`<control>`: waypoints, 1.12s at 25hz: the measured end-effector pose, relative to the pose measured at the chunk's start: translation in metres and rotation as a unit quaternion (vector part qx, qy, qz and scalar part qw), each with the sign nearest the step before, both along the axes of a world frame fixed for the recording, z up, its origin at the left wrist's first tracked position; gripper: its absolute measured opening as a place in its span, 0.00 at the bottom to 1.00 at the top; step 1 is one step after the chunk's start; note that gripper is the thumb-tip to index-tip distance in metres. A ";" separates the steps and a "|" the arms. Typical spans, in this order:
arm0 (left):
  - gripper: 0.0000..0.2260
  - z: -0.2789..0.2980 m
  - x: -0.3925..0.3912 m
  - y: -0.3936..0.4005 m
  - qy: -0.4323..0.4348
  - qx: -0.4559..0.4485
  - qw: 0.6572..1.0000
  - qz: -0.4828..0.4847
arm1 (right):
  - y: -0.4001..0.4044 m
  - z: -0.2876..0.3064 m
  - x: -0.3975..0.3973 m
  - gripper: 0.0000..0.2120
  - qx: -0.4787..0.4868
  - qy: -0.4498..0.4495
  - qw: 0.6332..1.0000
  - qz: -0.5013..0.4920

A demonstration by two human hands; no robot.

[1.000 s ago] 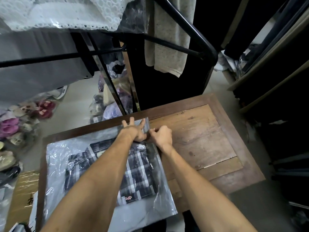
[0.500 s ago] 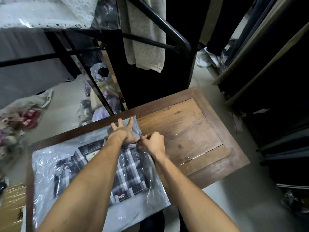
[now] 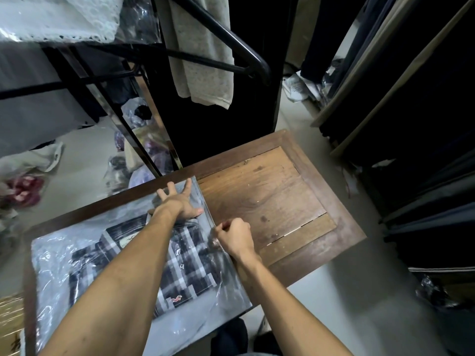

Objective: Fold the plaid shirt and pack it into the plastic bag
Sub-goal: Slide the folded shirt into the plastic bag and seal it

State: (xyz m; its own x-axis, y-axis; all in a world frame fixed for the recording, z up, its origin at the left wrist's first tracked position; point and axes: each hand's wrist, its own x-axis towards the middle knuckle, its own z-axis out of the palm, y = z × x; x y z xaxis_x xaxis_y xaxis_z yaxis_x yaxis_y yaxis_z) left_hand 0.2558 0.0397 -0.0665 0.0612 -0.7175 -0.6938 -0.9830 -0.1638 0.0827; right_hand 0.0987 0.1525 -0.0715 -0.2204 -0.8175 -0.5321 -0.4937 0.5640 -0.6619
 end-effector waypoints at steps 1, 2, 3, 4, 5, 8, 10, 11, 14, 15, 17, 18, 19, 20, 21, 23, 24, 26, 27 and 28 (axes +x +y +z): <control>0.48 -0.002 0.000 0.001 0.008 -0.006 1.000 0.006 | 0.006 0.001 -0.003 0.12 -0.002 0.000 1.000 -0.005; 0.48 -0.003 0.001 0.003 0.017 -0.014 1.000 0.014 | 0.012 0.003 -0.006 0.12 0.000 -0.003 1.000 -0.008; 0.48 -0.002 0.002 0.005 0.025 -0.024 0.999 0.023 | 0.017 0.002 -0.008 0.12 0.002 -0.009 1.000 -0.011; 0.47 0.000 0.000 0.007 0.032 -0.035 0.998 0.032 | 0.022 0.003 -0.010 0.12 0.006 -0.015 1.000 -0.012; 0.46 0.005 -0.004 0.011 0.034 -0.048 0.998 0.034 | 0.026 0.003 -0.012 0.12 0.007 -0.016 1.000 -0.009; 0.41 0.021 -0.025 0.042 0.002 -0.165 0.986 -0.036 | 0.030 0.005 -0.014 0.12 0.003 -0.017 1.000 -0.007; 0.37 0.026 -0.034 0.077 0.002 -0.256 0.962 -0.090 | 0.029 0.005 -0.013 0.11 0.001 -0.021 1.000 -0.011; 0.36 0.026 -0.035 0.096 0.001 -0.268 0.958 -0.105 | 0.028 0.006 -0.012 0.10 0.001 -0.022 1.000 -0.011; 0.29 0.024 -0.036 0.143 0.014 -0.161 0.980 -0.117 | 0.028 0.010 -0.012 0.09 0.002 -0.037 0.999 -0.010; 0.28 0.023 -0.037 0.149 0.032 -0.097 0.989 -0.107 | 0.029 0.010 -0.012 0.09 0.002 -0.041 0.999 -0.010; 0.28 0.024 -0.037 0.149 0.066 -0.018 0.994 -0.086 | 0.033 0.011 -0.010 0.10 0.003 -0.034 0.999 -0.006; 0.29 0.024 -0.039 0.148 0.070 0.001 0.994 -0.088 | 0.036 0.012 -0.010 0.11 0.001 -0.026 1.000 -0.006; 0.31 0.025 -0.041 0.147 0.065 0.017 0.993 -0.093 | 0.038 0.013 -0.011 0.12 0.000 -0.018 1.000 -0.005; 0.34 0.026 -0.043 0.146 0.056 0.033 0.993 -0.098 | 0.041 0.014 -0.012 0.12 -0.001 -0.014 1.000 -0.005; 0.38 0.027 -0.044 0.146 0.047 0.047 0.992 -0.106 | 0.044 0.014 -0.013 0.12 0.000 -0.012 1.000 -0.004; 0.47 0.026 -0.043 0.145 0.038 0.080 0.988 -0.123 | 0.050 0.014 -0.017 0.11 0.005 -0.009 1.000 0.001; 0.52 0.026 -0.042 0.144 0.037 0.096 0.986 -0.132 | 0.053 0.015 -0.019 0.11 0.009 -0.008 1.000 0.003; 0.60 0.028 -0.042 0.142 0.028 0.118 0.983 -0.141 | 0.061 0.018 -0.022 0.11 0.013 -0.005 1.000 0.010; 0.62 0.029 -0.043 0.143 0.021 0.122 0.982 -0.143 | 0.065 0.018 -0.023 0.10 0.014 -0.005 1.000 0.012; 0.63 0.032 -0.044 0.145 0.015 0.123 0.982 -0.141 | 0.069 0.018 -0.025 0.10 0.016 -0.006 1.000 0.015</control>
State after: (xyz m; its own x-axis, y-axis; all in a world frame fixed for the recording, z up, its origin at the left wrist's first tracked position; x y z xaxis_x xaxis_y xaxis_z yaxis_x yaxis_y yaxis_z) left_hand 0.2115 0.1842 -0.0341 -0.1392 -0.5135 -0.8467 -0.9898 0.0970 0.1039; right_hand 0.0740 0.2217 -0.0532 -0.1907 -0.8055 -0.5611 -0.5031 0.5710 -0.6487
